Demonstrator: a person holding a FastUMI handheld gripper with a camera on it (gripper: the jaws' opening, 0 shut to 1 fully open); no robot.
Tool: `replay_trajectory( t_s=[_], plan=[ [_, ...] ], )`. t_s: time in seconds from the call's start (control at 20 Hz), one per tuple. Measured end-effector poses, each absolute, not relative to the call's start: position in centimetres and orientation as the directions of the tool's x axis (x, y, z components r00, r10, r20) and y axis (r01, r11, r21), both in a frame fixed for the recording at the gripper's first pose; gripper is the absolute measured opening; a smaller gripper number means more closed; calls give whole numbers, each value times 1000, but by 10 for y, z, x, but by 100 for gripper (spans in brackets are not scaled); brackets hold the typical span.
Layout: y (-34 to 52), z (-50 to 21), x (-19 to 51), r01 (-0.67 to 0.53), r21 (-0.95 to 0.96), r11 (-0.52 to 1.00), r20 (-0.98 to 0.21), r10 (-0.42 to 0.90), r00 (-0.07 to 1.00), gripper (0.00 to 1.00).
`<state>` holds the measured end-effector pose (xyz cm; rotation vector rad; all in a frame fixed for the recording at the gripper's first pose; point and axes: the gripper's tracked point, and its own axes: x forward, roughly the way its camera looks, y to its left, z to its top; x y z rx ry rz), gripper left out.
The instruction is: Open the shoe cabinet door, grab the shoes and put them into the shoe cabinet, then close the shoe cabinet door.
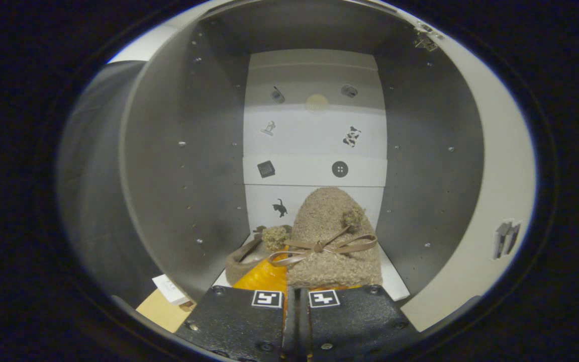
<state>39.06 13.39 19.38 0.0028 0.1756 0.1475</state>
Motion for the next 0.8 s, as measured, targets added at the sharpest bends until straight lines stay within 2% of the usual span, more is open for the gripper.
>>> replay_trajectory(
  t_s=[0.25, 0.8],
  plan=[
    [130, 158, 485, -102, 32, 994, -261, 107, 959, 7],
    [112, 102, 542, -7, 59, 998, -488, 35, 872, 8]
  ],
)
